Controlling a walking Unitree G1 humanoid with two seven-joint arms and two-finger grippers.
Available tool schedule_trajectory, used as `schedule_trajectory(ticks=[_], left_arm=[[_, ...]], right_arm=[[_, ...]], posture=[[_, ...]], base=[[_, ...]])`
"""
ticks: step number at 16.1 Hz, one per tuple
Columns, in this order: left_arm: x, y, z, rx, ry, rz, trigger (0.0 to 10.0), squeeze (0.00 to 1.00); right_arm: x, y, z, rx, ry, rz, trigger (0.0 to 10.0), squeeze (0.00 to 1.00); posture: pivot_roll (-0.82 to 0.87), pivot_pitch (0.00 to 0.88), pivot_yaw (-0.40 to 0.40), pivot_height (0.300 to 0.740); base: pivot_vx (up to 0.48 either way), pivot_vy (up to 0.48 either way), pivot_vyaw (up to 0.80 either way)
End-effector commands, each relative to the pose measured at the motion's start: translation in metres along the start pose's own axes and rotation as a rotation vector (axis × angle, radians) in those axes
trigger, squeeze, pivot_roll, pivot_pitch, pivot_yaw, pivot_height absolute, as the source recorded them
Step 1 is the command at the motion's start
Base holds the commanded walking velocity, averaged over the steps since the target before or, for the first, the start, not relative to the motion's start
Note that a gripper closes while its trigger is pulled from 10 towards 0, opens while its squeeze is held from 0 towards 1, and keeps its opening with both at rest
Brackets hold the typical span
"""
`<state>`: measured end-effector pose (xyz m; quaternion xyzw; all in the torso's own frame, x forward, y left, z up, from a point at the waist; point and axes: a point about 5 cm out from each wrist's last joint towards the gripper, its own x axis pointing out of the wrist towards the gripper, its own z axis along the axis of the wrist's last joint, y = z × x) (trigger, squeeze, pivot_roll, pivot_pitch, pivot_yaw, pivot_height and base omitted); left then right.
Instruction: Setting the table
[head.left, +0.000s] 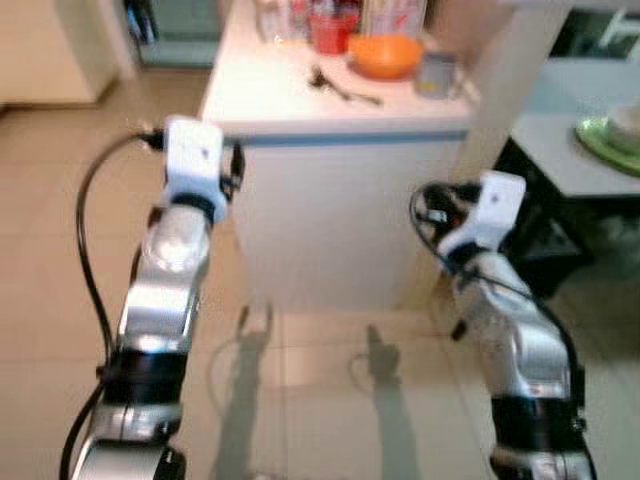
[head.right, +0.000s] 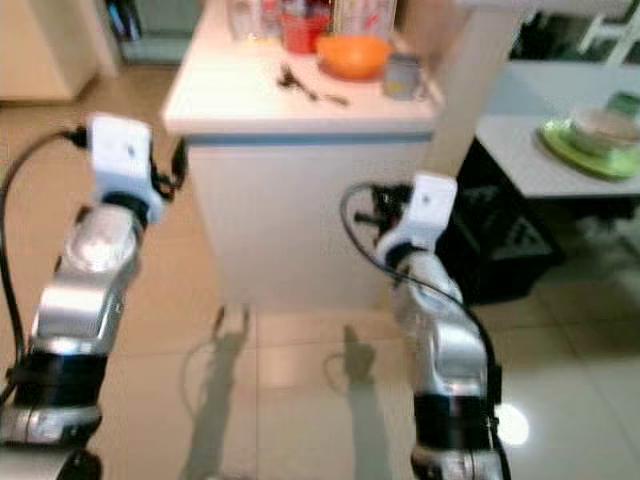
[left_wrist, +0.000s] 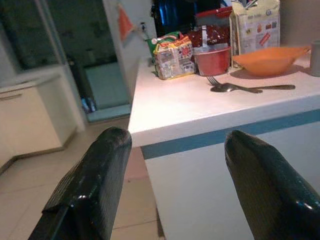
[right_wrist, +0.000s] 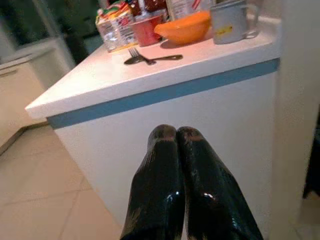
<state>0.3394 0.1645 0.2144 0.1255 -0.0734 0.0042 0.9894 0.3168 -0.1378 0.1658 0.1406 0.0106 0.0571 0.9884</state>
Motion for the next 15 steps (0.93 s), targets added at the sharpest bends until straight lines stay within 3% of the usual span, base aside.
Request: schedule_trajectory(ticks=[1,4,6,8,11,14,15], left_arm=[[0.001,0.005,0.003,0.018,-0.008,0.013,10.0,0.00],[0.001,0.004,0.003,0.014,-0.010,0.009,10.0,0.00],[0.001,0.001,0.009,0.072,-0.048,-0.002,10.0,0.00],[0.001,-0.001,0.011,0.117,-0.065,-0.014,10.0,0.00],[0.000,0.000,0.011,0.087,-0.075,0.003,10.0,0.00],[0.000,0.002,0.014,0.001,-0.082,-0.001,10.0,0.00],[-0.001,0.001,0.013,-0.042,-0.077,-0.020,10.0,0.03]], right_arm=[[0.001,0.005,0.006,0.012,-0.022,0.017,10.0,0.00],[0.001,0.005,0.006,0.014,-0.024,0.018,10.0,0.00],[0.001,0.005,0.007,0.015,-0.026,0.017,10.0,0.00],[0.001,0.005,0.007,0.006,-0.031,0.016,10.0,0.00],[0.001,0.006,0.009,-0.003,-0.038,0.019,10.0,0.00],[0.002,0.005,0.016,-0.028,-0.064,0.028,10.0,0.00],[0.002,0.006,0.018,-0.026,-0.072,0.040,10.0,0.11]], posture=[[0.06,0.000,-0.040,0.740],[0.06,0.000,-0.038,0.740],[0.06,0.000,-0.036,0.740],[0.06,0.000,-0.036,0.740],[0.05,0.000,-0.037,0.740],[0.05,0.000,-0.039,0.740],[0.05,0.000,-0.039,0.740]], base=[[0.000,0.480,-0.78],[0.000,0.480,-0.78],[0.000,0.000,-0.78],[0.000,-0.480,0.00],[0.000,-0.480,0.00],[0.000,0.000,0.00],[0.000,0.000,0.00]])
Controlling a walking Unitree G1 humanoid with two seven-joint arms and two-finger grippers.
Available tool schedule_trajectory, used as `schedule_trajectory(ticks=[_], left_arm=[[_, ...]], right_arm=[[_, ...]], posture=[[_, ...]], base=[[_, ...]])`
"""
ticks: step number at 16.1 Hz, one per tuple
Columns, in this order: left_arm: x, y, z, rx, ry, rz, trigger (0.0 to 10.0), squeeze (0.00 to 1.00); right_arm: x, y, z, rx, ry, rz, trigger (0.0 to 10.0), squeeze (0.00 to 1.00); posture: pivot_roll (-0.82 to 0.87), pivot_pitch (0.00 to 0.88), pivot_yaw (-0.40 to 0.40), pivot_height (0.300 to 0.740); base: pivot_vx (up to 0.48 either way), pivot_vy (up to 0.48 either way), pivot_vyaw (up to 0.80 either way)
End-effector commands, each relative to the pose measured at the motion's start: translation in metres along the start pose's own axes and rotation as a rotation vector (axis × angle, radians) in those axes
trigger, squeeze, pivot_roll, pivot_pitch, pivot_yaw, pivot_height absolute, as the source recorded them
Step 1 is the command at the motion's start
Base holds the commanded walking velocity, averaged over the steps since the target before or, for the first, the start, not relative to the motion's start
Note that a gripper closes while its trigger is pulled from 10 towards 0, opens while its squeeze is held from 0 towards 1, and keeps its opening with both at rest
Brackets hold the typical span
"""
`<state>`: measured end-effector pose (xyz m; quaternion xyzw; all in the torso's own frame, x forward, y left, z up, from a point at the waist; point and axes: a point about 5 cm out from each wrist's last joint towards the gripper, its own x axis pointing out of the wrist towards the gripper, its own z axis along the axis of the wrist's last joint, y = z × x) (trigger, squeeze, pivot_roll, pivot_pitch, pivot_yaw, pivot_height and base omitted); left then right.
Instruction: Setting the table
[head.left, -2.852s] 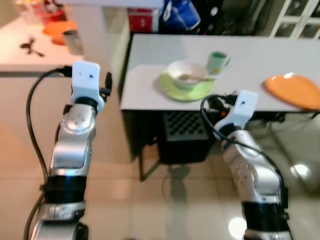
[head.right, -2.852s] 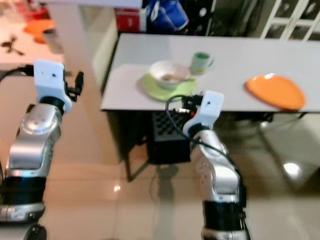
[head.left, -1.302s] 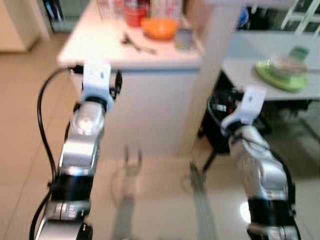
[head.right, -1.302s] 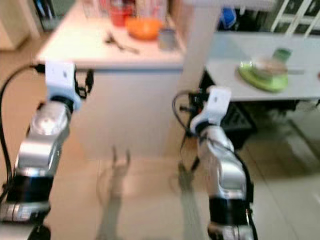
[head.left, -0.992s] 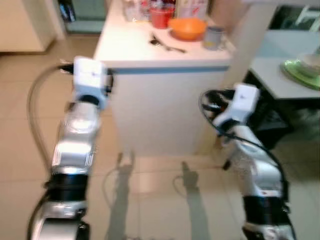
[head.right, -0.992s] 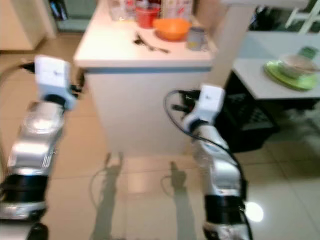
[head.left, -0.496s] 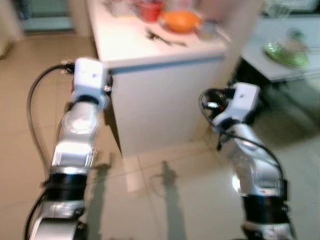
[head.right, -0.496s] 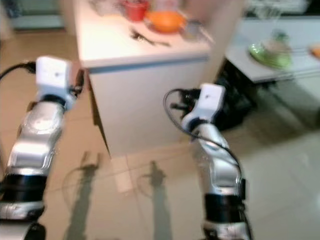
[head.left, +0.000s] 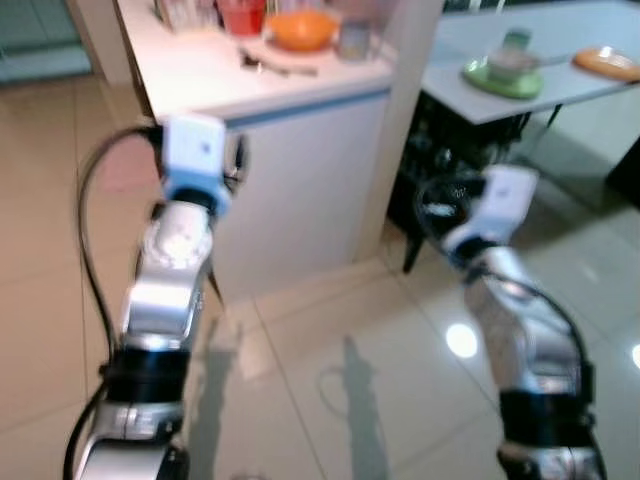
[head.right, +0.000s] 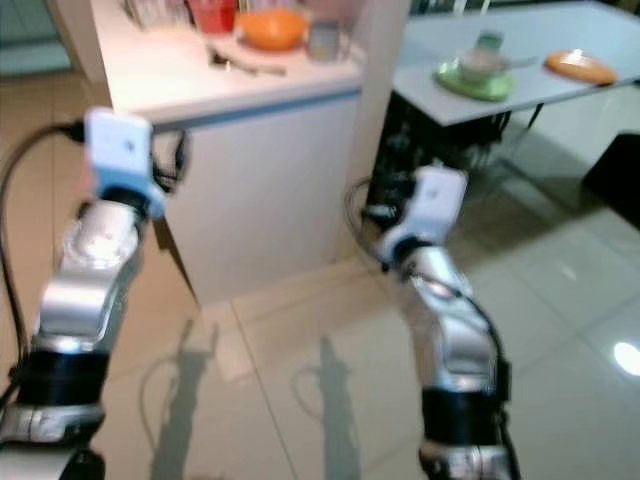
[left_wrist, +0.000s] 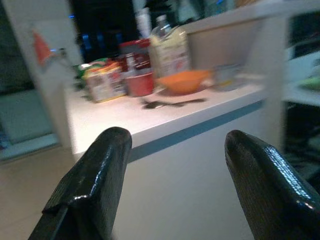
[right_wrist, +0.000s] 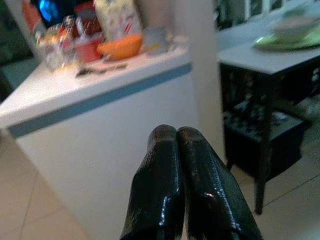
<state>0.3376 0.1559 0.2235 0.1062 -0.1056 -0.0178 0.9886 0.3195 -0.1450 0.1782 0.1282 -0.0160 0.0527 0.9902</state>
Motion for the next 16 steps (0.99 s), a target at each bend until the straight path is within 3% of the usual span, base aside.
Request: schedule_trajectory(ticks=[1,11,13,14,15,16], left_arm=[[-0.0015,0.0058,0.0023,-0.034,-0.006,-0.001,10.0,1.00],[-0.0027,-0.0015,0.0024,-0.099,0.003,-0.060,10.0,1.00],[-0.0033,-0.0039,0.0005,-0.096,0.012,-0.072,10.0,1.00],[-0.0015,-0.0027,-0.0003,-0.036,0.019,-0.042,10.0,1.00],[-0.0003,-0.0017,-0.0005,-0.001,0.019,-0.026,10.0,0.01],[0.0001,-0.0017,-0.0003,0.010,0.017,-0.028,10.0,0.00]], right_arm=[[0.0003,0.0106,0.0049,0.007,-0.027,0.051,10.0,1.00],[-0.0001,0.0082,0.0103,0.035,-0.052,0.070,10.0,1.00],[-0.0003,0.0070,0.0106,0.037,-0.055,0.066,10.0,1.00],[-0.0001,0.0062,0.0108,0.032,-0.055,0.060,10.0,1.00],[0.0011,0.0034,0.0105,-0.027,-0.041,0.028,10.0,1.00],[0.0019,0.0018,0.0102,-0.064,-0.034,0.011,10.0,1.00]], posture=[[0.05,0.000,-0.039,0.740],[0.05,0.000,-0.044,0.740],[0.05,0.000,-0.044,0.740],[0.05,0.000,-0.042,0.740],[0.05,0.000,-0.041,0.740],[0.05,0.000,-0.041,0.740]], base=[[0.000,0.000,0.00],[0.000,0.000,0.00],[0.000,0.000,0.00],[0.000,0.000,0.00],[0.000,0.000,0.00],[0.000,0.000,0.00]])
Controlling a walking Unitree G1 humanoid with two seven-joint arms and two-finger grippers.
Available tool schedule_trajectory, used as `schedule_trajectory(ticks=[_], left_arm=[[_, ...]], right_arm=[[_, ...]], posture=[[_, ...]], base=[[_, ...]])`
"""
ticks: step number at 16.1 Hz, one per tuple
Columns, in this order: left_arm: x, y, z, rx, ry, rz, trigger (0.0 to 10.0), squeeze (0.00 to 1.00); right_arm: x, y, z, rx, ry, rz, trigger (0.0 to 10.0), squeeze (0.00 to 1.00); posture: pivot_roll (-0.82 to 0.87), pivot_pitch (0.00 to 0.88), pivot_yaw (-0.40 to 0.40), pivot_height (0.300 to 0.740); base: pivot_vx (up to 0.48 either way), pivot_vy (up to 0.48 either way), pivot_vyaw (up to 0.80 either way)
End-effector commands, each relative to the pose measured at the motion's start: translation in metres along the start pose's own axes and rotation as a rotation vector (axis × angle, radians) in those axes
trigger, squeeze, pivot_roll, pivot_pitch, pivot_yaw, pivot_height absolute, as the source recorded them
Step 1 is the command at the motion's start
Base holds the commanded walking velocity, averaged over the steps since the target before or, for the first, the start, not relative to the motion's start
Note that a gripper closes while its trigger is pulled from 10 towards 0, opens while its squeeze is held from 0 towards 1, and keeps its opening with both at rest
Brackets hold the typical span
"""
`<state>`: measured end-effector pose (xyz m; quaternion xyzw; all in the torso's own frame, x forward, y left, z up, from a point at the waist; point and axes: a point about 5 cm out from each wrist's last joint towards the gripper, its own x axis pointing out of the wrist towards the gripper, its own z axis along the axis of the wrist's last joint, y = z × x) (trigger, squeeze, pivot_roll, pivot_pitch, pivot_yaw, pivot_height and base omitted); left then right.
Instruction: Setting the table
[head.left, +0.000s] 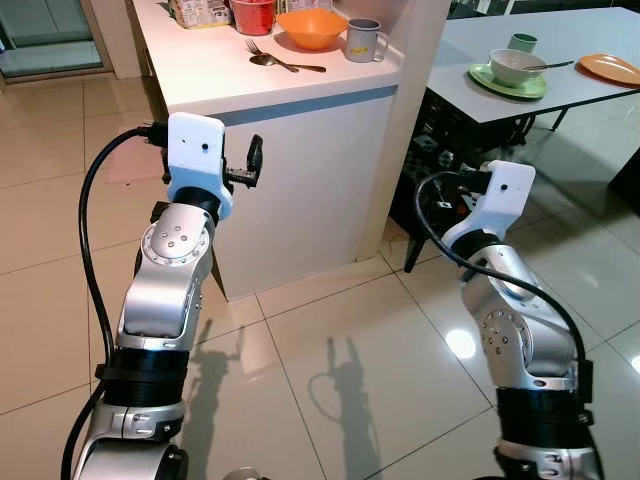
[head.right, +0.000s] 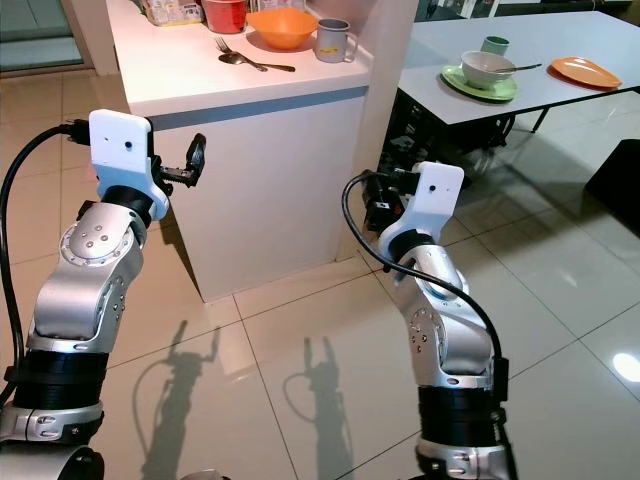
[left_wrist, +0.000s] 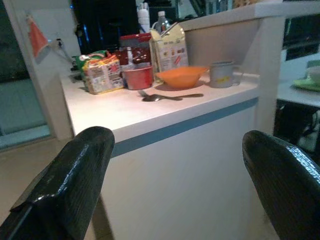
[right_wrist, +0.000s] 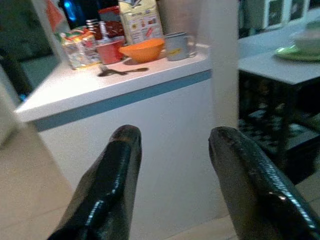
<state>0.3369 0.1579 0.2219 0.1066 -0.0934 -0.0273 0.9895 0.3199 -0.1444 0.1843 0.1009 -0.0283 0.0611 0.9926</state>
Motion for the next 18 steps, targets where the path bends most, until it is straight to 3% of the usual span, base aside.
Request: schedule_trajectory(ticks=[1,2,8,14,18], left_arm=[[0.0017,-0.0036,0.0021,0.036,-0.011,-0.012,10.0,0.00],[0.0018,-0.0043,0.0030,0.051,-0.019,-0.009,10.0,0.00],[-0.0001,-0.0081,0.0019,0.037,-0.026,-0.034,10.0,0.00],[-0.0012,-0.0086,0.0007,0.036,-0.025,-0.041,10.0,0.00],[-0.0015,-0.0096,0.0001,0.037,-0.026,-0.048,10.0,0.00]], right_arm=[[0.0025,-0.0020,0.0044,-0.051,-0.010,-0.021,10.0,0.75],[0.0028,-0.0026,0.0050,-0.071,-0.016,-0.030,10.0,0.00],[0.0036,-0.0041,0.0060,-0.137,-0.021,-0.042,10.0,0.00],[0.0040,-0.0058,0.0065,-0.158,-0.028,-0.059,10.0,0.00],[0.0040,-0.0090,0.0077,-0.140,-0.041,-0.075,10.0,0.00]], posture=[[0.05,0.000,-0.041,0.740],[0.05,0.000,-0.042,0.740],[0.05,0.000,-0.042,0.740],[0.05,0.000,-0.043,0.740],[0.05,0.000,-0.044,0.740]], base=[[0.000,0.000,0.00],[0.000,0.000,0.00],[0.085,0.000,0.26],[0.354,0.000,0.70],[0.397,0.000,0.00]])
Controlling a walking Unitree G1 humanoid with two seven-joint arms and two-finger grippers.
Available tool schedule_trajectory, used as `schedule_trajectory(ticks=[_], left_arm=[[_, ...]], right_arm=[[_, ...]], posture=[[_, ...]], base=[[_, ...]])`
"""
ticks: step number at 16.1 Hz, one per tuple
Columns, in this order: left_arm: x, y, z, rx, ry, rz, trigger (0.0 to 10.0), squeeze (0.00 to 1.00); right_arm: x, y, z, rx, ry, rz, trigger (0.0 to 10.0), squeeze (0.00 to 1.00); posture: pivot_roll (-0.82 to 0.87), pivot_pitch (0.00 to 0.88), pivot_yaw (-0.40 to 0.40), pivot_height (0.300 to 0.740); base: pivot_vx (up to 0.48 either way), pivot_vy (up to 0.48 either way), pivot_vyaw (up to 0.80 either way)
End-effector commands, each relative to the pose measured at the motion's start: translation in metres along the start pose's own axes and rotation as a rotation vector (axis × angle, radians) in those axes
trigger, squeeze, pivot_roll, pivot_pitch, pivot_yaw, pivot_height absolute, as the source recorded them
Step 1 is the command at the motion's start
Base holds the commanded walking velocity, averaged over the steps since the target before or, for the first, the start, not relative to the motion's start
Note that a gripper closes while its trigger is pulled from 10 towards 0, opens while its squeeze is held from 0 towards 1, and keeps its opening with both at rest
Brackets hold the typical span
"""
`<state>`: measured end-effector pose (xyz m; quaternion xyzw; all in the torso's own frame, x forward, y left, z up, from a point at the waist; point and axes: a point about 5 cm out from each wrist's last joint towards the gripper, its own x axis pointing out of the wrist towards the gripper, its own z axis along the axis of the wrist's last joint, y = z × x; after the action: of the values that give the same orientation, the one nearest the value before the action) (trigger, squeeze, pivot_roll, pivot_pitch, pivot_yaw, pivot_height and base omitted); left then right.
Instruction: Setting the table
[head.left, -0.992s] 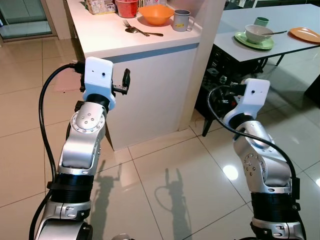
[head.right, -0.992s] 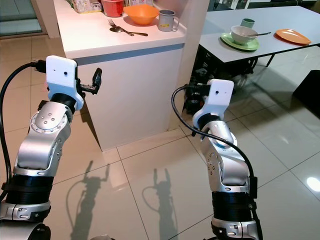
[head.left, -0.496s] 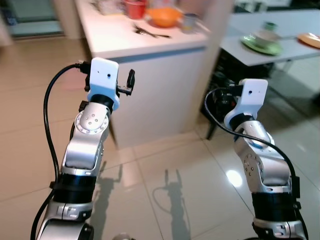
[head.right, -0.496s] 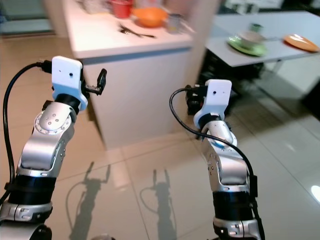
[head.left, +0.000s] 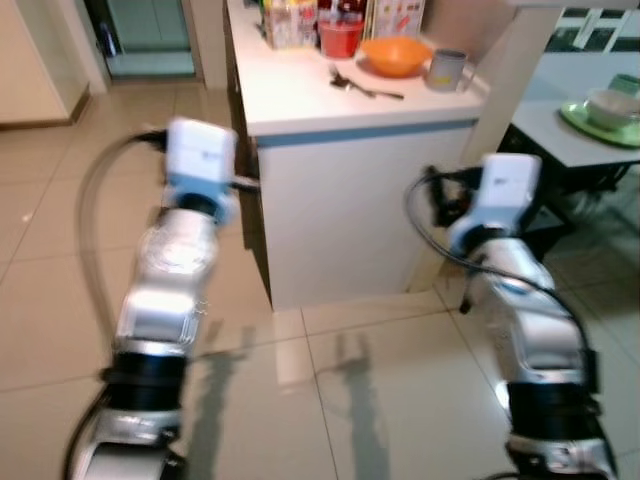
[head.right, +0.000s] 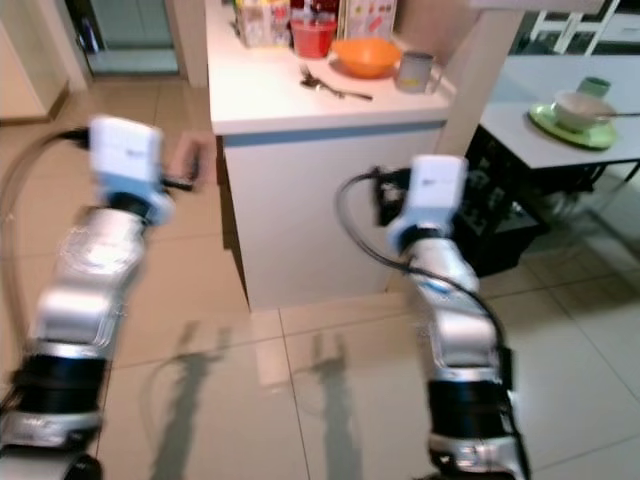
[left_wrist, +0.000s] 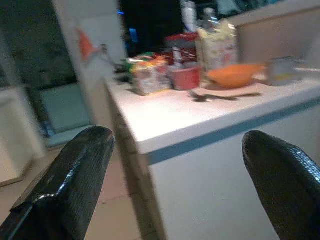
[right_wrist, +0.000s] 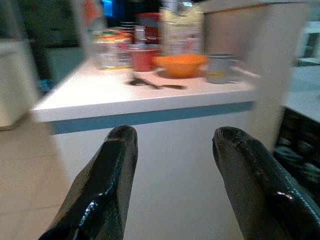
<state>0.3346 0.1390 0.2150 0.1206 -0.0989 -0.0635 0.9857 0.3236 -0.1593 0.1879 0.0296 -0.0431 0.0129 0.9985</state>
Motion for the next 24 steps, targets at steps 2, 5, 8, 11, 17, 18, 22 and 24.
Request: schedule_trajectory(ticks=[2,5,8,11,17,18,22,24], left_arm=[[-0.0001,0.0101,0.0023,0.017,-0.009,0.022,10.0,0.00],[0.0003,0.0104,0.0028,0.021,-0.011,0.020,10.0,0.00],[0.0009,0.0102,0.0034,0.020,-0.014,0.017,10.0,0.00],[0.0012,0.0103,0.0037,0.019,-0.016,0.016,10.0,0.00],[0.0015,0.0094,0.0040,0.027,-0.019,0.005,10.0,0.00],[0.0017,0.0093,0.0040,0.030,-0.020,0.004,10.0,0.00],[0.0019,0.0081,0.0046,0.036,-0.023,-0.001,10.0,0.00],[0.0018,0.0074,0.0049,0.036,-0.024,-0.005,10.0,0.00]], right_arm=[[0.0014,0.0053,0.0018,0.019,-0.013,0.013,10.0,0.00],[0.0017,0.0049,0.0025,0.027,-0.018,0.006,10.0,0.00],[0.0019,0.0038,0.0025,0.031,-0.019,0.002,10.0,0.00],[0.0016,0.0052,0.0027,0.046,-0.021,0.022,10.0,0.00],[0.0019,0.0023,0.0046,0.041,-0.031,0.011,10.0,0.00],[0.0020,0.0020,0.0047,0.041,-0.032,0.010,10.0,0.00],[0.0020,0.0009,0.0040,0.043,-0.026,0.011,10.0,0.00],[0.0020,0.0008,0.0037,0.048,-0.023,0.014,10.0,0.00]], posture=[[0.05,0.000,-0.044,0.740],[0.05,0.000,-0.042,0.740],[0.05,0.000,-0.041,0.740],[0.05,0.000,-0.040,0.740],[0.05,0.000,-0.037,0.740],[0.05,0.000,-0.036,0.740],[0.05,0.000,-0.036,0.740],[0.05,0.000,-0.036,0.740]], base=[[0.420,0.000,0.00],[0.423,0.000,0.00],[0.425,0.000,0.00],[0.429,0.000,0.00],[0.426,0.000,0.00],[0.424,0.000,0.00],[0.428,0.000,0.00],[0.429,0.000,0.00]])
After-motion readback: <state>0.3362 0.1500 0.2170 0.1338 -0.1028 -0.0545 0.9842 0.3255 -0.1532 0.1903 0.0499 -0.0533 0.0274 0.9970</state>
